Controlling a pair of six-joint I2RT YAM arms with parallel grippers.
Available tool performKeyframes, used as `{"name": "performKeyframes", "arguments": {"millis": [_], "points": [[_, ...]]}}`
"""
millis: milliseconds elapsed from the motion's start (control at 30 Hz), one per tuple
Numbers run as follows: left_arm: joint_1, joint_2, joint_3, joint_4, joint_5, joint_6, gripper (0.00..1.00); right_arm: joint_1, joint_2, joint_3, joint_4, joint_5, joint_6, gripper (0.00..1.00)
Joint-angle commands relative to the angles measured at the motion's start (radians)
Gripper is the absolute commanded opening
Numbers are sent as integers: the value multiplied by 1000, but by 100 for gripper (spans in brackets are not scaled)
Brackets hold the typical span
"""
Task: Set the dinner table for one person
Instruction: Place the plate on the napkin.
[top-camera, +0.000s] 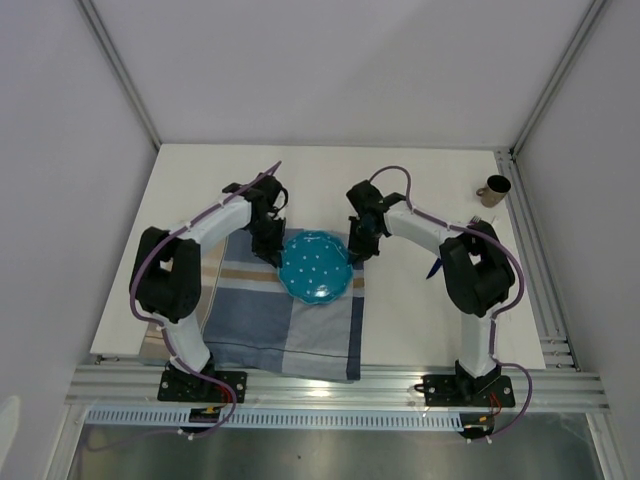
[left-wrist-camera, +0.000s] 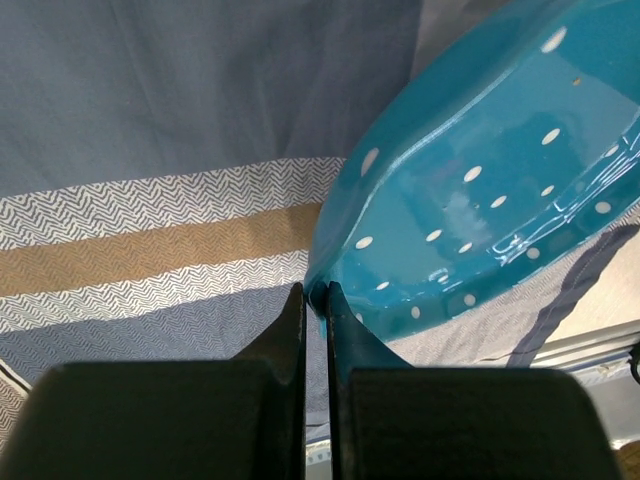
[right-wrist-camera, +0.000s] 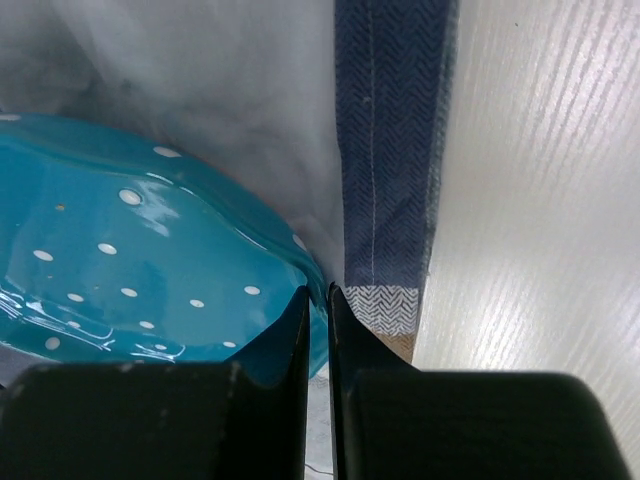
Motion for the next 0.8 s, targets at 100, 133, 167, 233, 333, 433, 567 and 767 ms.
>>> {"name": "performKeyframes", "arguments": {"millis": [100, 133, 167, 233, 333, 433, 567, 767], "points": [[-39, 5, -30, 37, 141, 14, 0, 37, 44, 100, 163, -131, 50, 0], [-39, 13, -30, 48, 151, 14, 1, 39, 52, 103, 163, -131, 49, 0], [-39, 31, -33, 51, 157, 13, 0, 39, 61, 106, 161, -129, 49, 0], [-39, 48, -30, 65, 166, 8, 0, 39, 85, 115, 158, -125, 47, 0], [-39, 91, -11, 65, 169, 6, 0, 33, 114, 126, 164, -120, 47, 0], [-40, 131, 8, 72, 194, 2, 0, 19, 157, 147, 155, -126, 52, 0], [-40, 180, 36, 74, 218, 2, 0, 5, 188, 155, 161, -117, 53, 0], [-40, 260, 111, 62, 237, -3, 0, -44, 245, 170, 169, -135, 70, 0]]}}
